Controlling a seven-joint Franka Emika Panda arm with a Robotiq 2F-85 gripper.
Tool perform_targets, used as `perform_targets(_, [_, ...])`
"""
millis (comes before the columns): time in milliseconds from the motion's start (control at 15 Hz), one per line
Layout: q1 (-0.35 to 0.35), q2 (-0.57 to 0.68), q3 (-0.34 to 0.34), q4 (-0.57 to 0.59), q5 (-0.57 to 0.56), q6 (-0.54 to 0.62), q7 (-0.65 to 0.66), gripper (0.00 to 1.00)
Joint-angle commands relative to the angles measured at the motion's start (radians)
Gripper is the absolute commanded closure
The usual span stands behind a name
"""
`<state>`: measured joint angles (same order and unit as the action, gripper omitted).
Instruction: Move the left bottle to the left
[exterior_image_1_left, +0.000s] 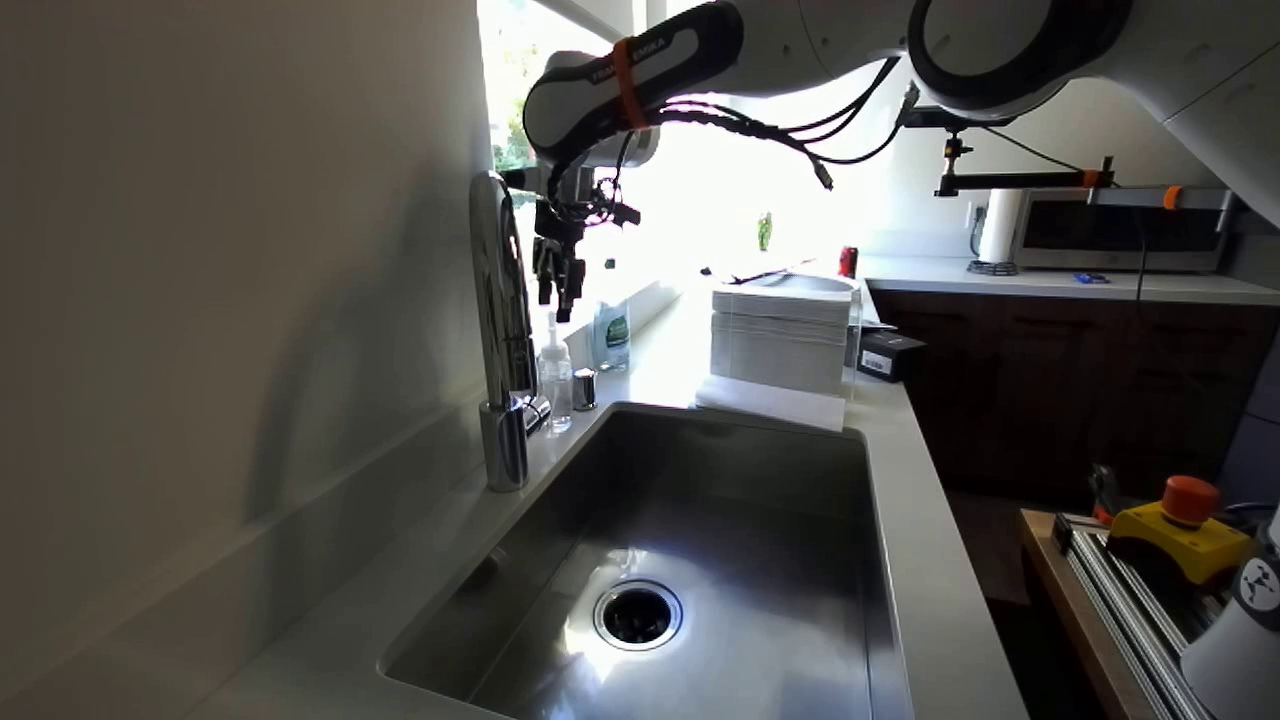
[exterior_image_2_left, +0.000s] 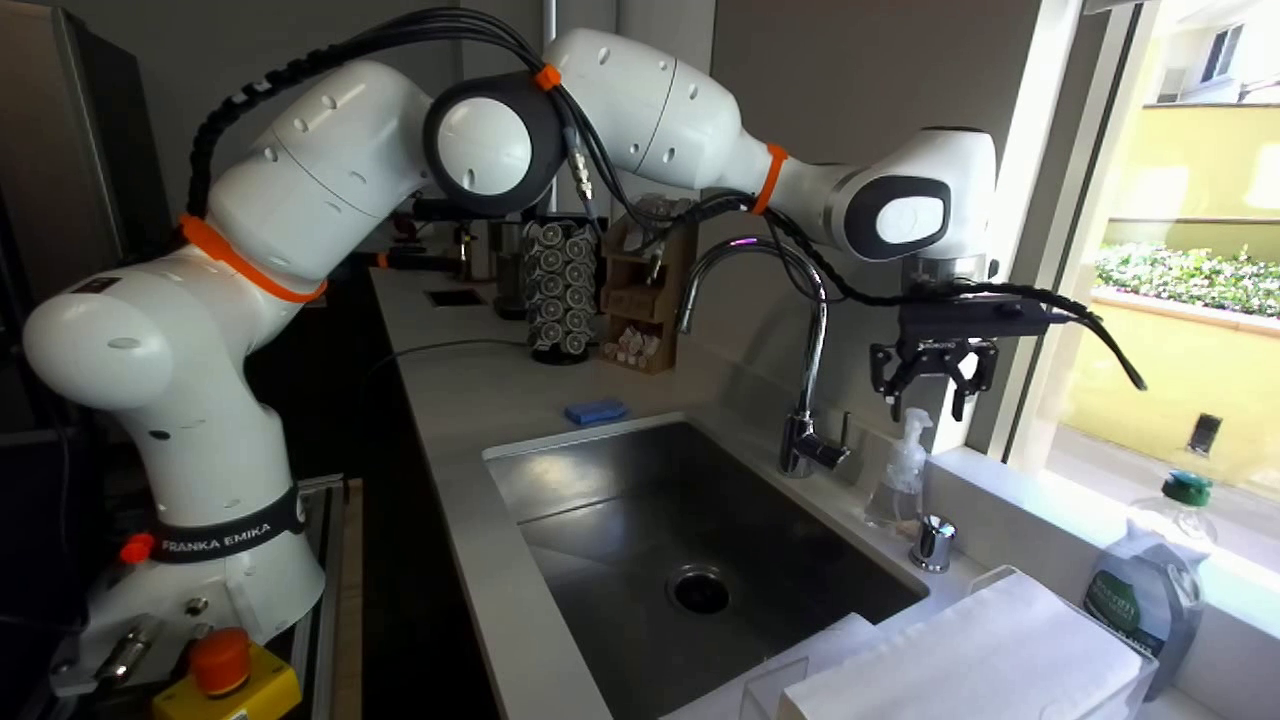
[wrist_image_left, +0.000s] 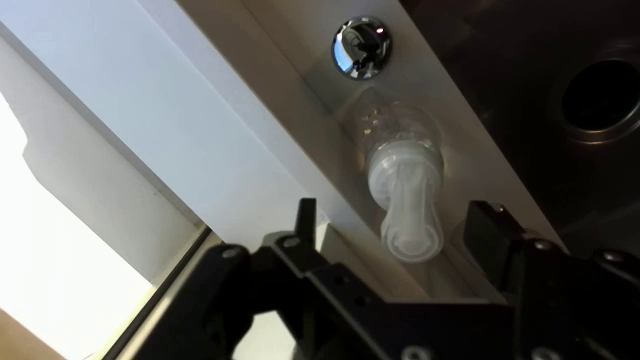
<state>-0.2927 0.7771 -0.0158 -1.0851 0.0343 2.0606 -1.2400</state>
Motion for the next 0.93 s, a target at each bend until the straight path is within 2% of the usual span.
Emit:
perform_targets(0, [-0.007,-0.009,0.013,-0.023,0.008,-0.017,-0.032,0.54])
perform_targets(333, [0.001,-0.019,0.010,-0.035,0.006,-0.032,0.002,0.92])
perform_targets(533, [0.007,-0.026,0.004,-0.045,0.004,-0.028,0.034,0.92])
perform_targets(867, [0.027,-0.057,-0.024,-0.090,0.009,-0.023,0.239,0.92])
